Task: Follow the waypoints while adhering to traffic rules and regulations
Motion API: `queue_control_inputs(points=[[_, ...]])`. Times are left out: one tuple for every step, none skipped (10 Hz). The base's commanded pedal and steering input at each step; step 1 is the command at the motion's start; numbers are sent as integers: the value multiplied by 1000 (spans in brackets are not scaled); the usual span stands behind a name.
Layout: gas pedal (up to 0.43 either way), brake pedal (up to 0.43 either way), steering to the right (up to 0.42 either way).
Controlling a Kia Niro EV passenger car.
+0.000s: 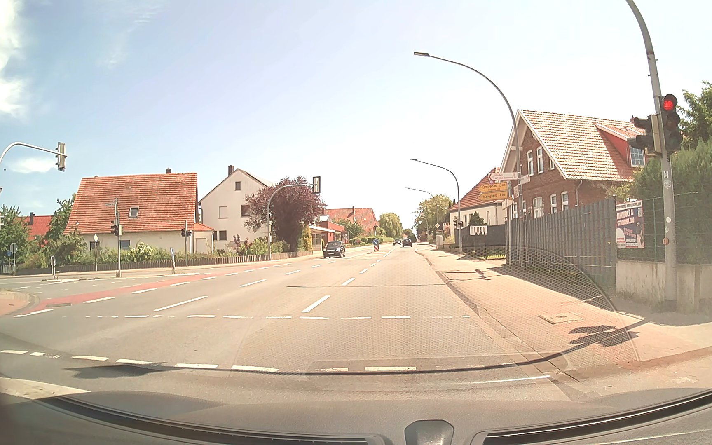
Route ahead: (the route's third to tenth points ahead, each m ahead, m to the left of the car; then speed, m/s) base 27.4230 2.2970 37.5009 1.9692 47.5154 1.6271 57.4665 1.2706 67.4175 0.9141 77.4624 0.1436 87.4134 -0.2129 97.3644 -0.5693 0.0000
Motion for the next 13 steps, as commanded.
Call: queue_control_inputs(points=[[0,226,-5],[0,226,-4],[0,226,-4],[0,226,-5],[0,226,-5],[0,226,-5],[0,226,-4],[0,226,-4],[0,226,-5],[0,226,-5],[0,226,-5],[0,226,-5],[0,226,-5]])
